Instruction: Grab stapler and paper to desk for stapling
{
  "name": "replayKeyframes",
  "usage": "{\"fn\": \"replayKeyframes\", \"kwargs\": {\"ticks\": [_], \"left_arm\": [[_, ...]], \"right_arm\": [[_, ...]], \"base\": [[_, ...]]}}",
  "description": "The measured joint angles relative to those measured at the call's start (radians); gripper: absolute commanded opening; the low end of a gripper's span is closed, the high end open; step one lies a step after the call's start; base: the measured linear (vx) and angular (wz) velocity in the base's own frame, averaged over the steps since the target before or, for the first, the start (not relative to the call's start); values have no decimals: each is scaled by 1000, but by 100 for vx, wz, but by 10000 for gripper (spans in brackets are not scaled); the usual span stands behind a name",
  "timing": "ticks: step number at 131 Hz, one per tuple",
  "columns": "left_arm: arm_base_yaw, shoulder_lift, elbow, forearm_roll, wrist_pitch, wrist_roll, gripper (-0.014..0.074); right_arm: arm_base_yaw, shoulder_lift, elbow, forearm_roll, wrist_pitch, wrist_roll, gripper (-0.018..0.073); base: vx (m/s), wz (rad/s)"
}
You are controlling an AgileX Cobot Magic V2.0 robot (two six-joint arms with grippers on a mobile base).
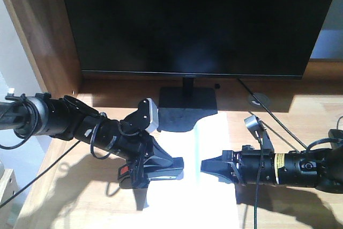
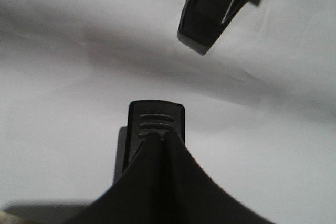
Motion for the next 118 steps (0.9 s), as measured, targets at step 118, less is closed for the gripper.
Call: {"fn": "replayKeyframes", "kwargs": {"ticks": [118], "left_arm": [[-1, -28, -7, 39, 10, -1, -6]], "right_arm": [[0, 0, 0, 0, 0, 0, -3]], "base": [[0, 0]]}}
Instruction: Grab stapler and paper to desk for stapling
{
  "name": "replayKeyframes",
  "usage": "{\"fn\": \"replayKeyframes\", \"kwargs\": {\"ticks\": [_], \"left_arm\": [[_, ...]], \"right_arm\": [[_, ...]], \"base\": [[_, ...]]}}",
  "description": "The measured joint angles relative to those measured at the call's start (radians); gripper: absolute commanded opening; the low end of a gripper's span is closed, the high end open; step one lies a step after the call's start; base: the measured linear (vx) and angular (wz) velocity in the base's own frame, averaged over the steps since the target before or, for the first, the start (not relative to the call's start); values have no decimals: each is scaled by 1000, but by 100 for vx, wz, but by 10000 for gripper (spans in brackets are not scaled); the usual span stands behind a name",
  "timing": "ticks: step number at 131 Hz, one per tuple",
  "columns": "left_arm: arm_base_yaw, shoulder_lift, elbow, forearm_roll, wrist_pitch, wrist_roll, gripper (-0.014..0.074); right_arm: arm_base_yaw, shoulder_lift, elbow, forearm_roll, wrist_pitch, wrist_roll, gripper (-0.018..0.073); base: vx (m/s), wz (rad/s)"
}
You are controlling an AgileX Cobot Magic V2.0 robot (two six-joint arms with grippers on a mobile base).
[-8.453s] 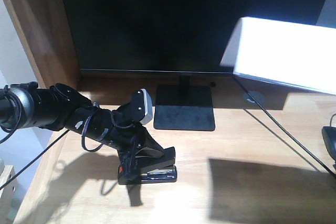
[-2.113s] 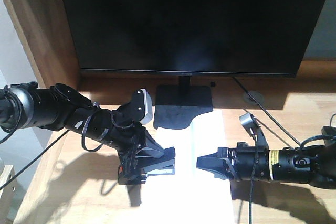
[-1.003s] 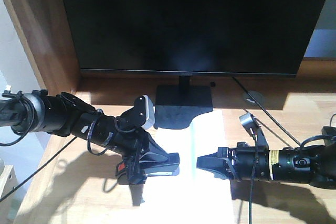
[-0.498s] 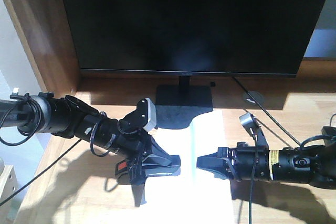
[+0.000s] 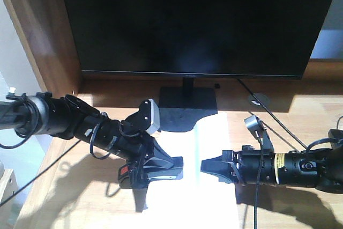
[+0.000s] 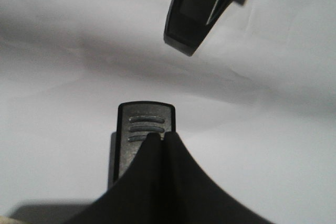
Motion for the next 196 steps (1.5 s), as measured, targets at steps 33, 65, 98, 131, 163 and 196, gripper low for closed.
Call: {"fn": "replayKeyframes", "kwargs": {"ticks": [33, 65, 98, 131, 163, 196], "left_arm": [[0, -104, 10, 40, -32, 0, -6], [0, -177, 10, 40, -36, 0, -6], [0, -182, 11, 40, -37, 0, -6], [0, -182, 11, 40, -37, 0, -6], [0, -182, 11, 40, -37, 0, -6], [0, -214, 11, 44, -72, -26, -6]], "right_arm": [[0, 0, 0, 0, -5, 0, -3], [0, 0, 0, 1, -12, 0, 50], [0, 0, 0, 3, -12, -1, 379], [0, -6, 0, -1, 47, -2, 576], [0, -97, 0, -74, 264, -3, 556], [0, -262, 0, -182, 535, 10, 520]], "base": [[0, 0], [0, 0], [0, 0], [0, 0], [0, 0], [0, 0]]}}
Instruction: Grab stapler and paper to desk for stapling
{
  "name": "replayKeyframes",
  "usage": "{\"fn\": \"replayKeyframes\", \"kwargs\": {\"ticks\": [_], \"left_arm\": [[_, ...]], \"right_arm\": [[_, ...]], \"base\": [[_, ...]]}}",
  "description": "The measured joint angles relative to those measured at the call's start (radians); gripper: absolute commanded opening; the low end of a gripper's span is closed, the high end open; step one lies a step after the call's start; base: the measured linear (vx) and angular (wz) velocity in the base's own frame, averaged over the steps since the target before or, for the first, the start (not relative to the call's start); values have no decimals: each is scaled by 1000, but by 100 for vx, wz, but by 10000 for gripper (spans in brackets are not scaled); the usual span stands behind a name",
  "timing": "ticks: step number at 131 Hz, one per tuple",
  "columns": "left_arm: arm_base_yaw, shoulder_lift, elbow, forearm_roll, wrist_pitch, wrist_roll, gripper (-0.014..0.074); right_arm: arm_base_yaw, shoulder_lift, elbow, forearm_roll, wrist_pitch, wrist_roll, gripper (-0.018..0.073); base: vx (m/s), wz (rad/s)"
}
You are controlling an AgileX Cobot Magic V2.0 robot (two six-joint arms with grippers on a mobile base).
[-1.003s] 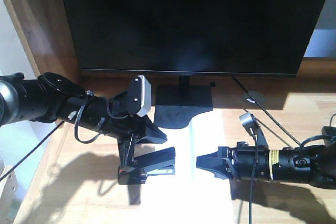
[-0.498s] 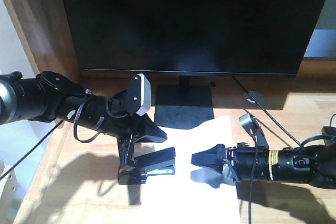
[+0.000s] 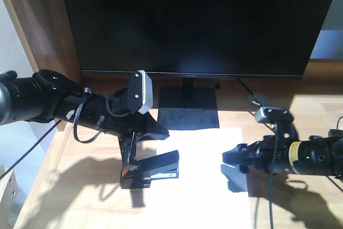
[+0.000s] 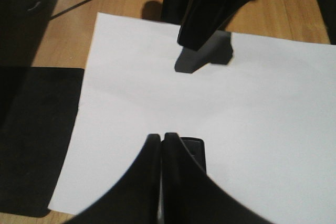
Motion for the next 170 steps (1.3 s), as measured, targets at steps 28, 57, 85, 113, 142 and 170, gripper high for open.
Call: {"fn": "replayKeyframes", "kwargs": {"ticks": [28, 57, 85, 113, 142, 170], "left_arm": [[0, -70, 0, 78, -121, -200, -6], [0, -151, 5, 327, -246, -549, -6], [0, -224, 6, 582, -301, -948, -6], [0, -297, 9, 856, -353, -1351, -6], [0, -407, 117, 1062, -450, -1609, -6], [0, -598, 342, 1086, -664, -1661, -6]], "right_arm": [[0, -159, 0, -100, 174, 5, 334], [0, -318, 2, -118, 281, 5, 7], [0, -448, 8, -118, 331, 5, -9], [0, -574, 14, -117, 340, 27, -6], [0, -727, 14, -117, 341, 100, -6], [0, -881, 17, -118, 341, 108, -6]], "base": [[0, 0], [0, 0], [0, 0], [0, 0], [0, 0], [0, 0]]}}
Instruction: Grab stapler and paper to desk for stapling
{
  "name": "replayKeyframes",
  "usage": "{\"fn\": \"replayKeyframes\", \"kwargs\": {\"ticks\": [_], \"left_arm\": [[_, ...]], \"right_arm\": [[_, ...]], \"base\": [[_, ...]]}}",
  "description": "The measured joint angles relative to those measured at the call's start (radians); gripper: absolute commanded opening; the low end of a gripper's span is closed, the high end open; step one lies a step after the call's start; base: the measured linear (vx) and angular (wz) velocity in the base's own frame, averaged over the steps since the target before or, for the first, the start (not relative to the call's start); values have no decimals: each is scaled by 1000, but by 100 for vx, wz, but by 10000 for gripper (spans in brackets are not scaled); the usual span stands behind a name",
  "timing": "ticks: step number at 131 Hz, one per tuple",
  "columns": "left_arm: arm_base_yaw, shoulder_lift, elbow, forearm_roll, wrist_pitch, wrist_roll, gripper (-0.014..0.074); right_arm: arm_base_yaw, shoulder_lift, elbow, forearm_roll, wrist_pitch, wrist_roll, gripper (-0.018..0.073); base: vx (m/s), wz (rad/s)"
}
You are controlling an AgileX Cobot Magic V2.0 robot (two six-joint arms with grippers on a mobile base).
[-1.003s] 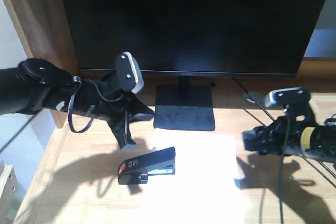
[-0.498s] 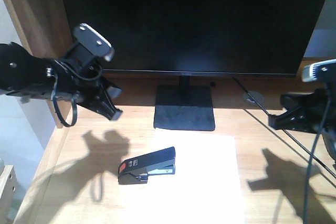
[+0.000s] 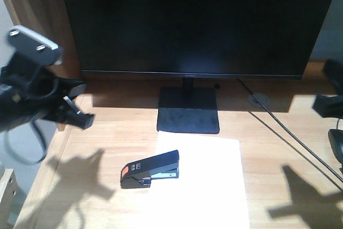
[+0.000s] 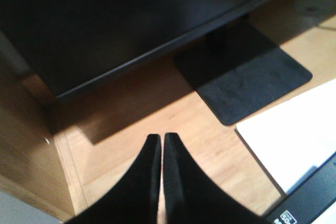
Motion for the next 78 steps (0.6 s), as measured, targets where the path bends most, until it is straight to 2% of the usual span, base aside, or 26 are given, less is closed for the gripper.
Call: {"fn": "replayKeyframes", "kwargs": {"ticks": [27, 46, 78], "left_arm": [[0, -224, 165, 0, -138, -2, -6], [0, -363, 247, 1, -141, 1, -6], [0, -611, 407, 3, -141, 66, -6]], "right_arm": [[0, -184, 88, 0, 0, 0, -6], [0, -325, 193, 0, 0, 0, -6], [0, -543, 351, -2, 0, 0, -6]], "base": [[0, 0], [0, 0], [0, 0]]}}
